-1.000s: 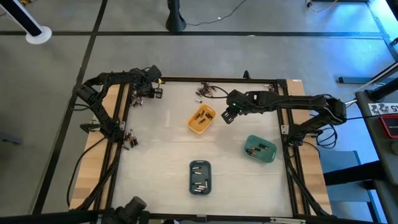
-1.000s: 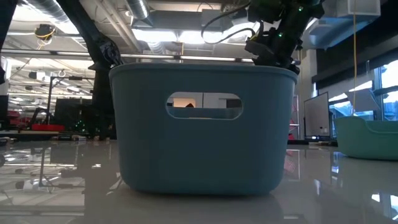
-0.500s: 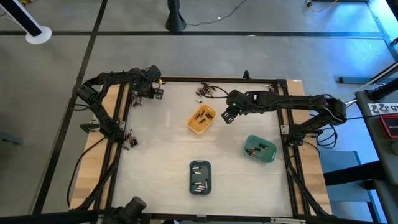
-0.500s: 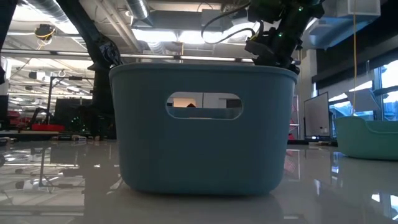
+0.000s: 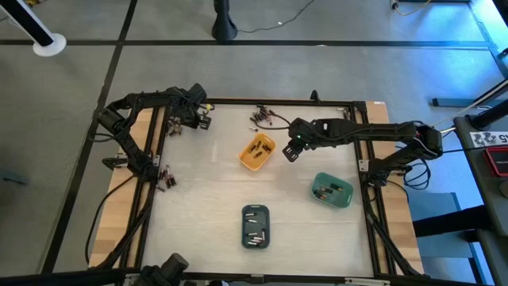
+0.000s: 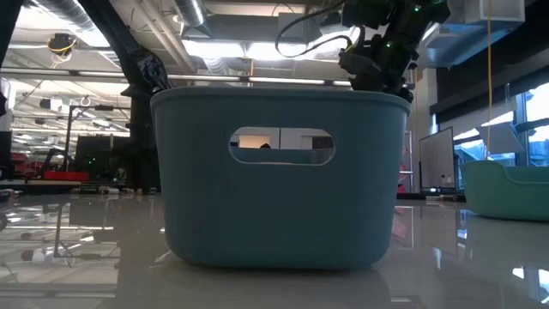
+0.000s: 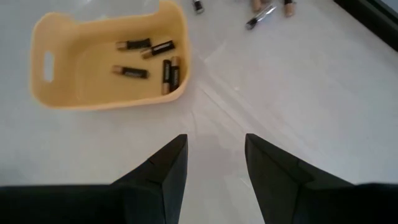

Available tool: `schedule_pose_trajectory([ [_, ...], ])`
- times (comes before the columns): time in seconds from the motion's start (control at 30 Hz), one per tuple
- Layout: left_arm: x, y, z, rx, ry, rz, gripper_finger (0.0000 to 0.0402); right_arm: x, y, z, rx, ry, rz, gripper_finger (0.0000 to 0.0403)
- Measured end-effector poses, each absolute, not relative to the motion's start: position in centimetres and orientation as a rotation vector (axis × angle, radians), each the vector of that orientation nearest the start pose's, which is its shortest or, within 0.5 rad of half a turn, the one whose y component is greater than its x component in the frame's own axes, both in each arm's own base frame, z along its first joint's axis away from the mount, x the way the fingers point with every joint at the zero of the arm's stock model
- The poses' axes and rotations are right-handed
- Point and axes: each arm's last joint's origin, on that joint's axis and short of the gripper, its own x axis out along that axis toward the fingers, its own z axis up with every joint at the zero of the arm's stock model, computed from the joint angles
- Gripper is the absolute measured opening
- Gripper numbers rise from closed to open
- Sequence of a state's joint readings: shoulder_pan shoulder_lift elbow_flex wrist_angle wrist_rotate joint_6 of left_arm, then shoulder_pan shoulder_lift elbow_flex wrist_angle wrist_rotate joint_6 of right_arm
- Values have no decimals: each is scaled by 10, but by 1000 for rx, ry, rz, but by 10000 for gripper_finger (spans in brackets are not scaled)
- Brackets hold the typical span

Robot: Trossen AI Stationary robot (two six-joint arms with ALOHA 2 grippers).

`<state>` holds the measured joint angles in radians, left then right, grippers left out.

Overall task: Sort batteries
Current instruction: Put the black battery into the green bin

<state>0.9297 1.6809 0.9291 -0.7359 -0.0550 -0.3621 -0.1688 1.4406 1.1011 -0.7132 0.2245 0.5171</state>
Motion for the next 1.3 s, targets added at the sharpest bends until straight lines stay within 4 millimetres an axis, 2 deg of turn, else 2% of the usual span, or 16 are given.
schedule_pose_trajectory([
  [0.13, 172, 210, 152, -893, 1288, 993, 39, 280, -45, 256, 424, 953, -597, 163],
  [0.37, 197, 176, 180, -766, 1227, 877, 38, 280, -35, 256, 446, 966, -585, 163],
  [0.63, 242, 118, 208, -667, 1046, 470, 36, 280, -22, 259, 463, 956, -539, 163],
  [0.77, 271, 88, 219, -542, 895, 162, 42, 284, -11, 274, 463, 816, -469, 163],
  [0.87, 289, 67, 230, -414, 751, 2, 44, 289, -2, 293, 437, 655, -386, 163],
  [1.07, 310, 45, 252, -265, 477, -125, 39, 293, 12, 330, 392, 366, -150, 163],
  [1.17, 315, 39, 262, -216, 376, -156, 43, 294, 13, 334, 316, 340, -92, 163],
  [1.3, 318, 35, 268, -194, 309, -175, 42, 295, 14, 335, 308, 332, -69, 163],
])
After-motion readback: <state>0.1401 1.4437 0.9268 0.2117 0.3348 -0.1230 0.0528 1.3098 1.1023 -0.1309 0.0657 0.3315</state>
